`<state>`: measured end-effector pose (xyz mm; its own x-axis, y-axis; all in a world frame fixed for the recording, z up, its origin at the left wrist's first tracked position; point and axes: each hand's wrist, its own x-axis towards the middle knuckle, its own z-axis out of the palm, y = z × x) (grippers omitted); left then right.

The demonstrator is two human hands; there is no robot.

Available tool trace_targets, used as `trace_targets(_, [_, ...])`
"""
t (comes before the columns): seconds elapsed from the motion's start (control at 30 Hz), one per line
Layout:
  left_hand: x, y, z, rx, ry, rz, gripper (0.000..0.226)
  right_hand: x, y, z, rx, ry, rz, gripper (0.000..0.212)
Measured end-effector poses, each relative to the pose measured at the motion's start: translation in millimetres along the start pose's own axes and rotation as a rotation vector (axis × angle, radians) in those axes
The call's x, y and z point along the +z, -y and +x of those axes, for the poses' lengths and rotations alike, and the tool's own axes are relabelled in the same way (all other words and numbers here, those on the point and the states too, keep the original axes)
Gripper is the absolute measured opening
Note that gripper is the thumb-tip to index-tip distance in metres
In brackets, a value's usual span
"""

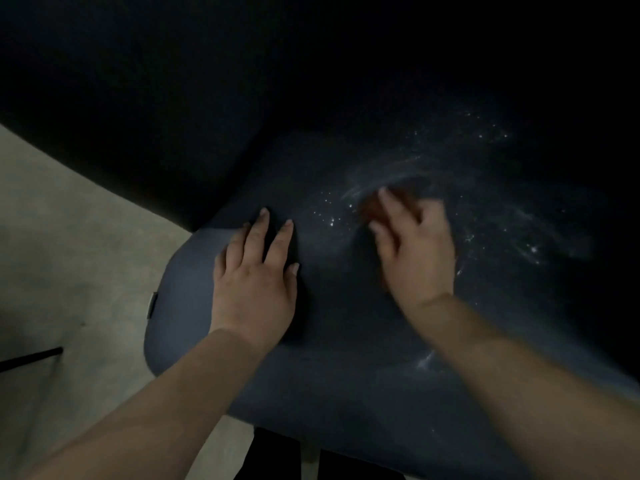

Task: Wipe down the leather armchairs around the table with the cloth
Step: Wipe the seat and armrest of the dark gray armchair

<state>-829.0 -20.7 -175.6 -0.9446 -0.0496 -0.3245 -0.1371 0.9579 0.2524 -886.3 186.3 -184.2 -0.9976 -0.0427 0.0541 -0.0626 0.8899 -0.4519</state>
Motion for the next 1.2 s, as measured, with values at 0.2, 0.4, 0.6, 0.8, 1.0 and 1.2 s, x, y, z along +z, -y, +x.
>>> trace_targets(0.2, [0.3,-0.7,3.3,0.009,-0.007,0.003,0.057,-3.3,-13.0,2.3,-0.017,-0.019,-0.045,0.047])
trace_targets(0.4, [0.1,3.8,2.7,0.026,0.002,0.007,0.058,1.6,6.3,0.7,-0.056,0.012,-0.016,0.046])
trace_targets(0.6, [-0.8,6.4,0.5,0.025,-0.001,0.007,0.058,-6.3,-12.9,12.1,-0.005,0.011,-0.03,0.048])
trace_targets(0.8, [-0.4,7.9,0.7,0.024,0.006,0.004,0.058,10.8,24.9,13.8,-0.156,0.065,0.016,0.046])
trace_targets(1.0, [-0.6,15.8,-4.1,0.018,-0.001,0.004,0.059,5.6,4.6,16.0,-0.028,0.003,0.01,0.046])
trace_targets(1.2, [2.6,18.7,-5.2,0.004,-0.002,0.009,0.059,23.7,51.3,26.9,-0.263,0.113,-0.027,0.044])
